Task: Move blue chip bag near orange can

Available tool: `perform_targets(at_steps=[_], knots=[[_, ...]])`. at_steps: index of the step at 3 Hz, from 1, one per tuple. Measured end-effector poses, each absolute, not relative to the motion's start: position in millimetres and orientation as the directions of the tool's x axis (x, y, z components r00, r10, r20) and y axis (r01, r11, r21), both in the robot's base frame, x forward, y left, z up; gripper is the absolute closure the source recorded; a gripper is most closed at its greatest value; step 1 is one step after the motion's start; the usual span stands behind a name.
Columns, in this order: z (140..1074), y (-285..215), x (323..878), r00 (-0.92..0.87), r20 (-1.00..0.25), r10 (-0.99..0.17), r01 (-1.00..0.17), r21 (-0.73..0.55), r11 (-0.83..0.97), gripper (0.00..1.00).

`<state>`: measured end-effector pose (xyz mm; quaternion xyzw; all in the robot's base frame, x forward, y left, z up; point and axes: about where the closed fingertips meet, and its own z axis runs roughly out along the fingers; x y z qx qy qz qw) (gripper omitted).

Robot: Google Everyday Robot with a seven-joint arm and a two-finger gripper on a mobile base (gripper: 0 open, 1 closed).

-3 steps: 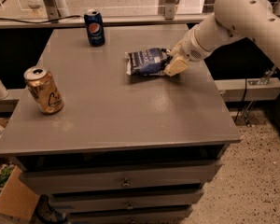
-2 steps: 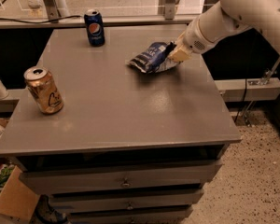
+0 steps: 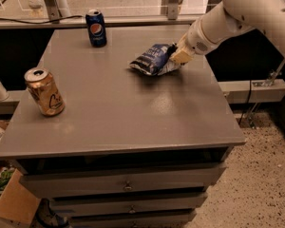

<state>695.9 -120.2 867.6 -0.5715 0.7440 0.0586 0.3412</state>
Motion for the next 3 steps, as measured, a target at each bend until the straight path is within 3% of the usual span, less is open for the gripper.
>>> perform_targets(at_steps=[1, 3], knots=[[869, -111, 698, -0.1, -0.618, -0.78, -0.895, -0.287, 0.342, 1.0], [890, -40, 694, 0.02, -0.785, -0.619, -0.937, -0.232, 0.263, 1.0]])
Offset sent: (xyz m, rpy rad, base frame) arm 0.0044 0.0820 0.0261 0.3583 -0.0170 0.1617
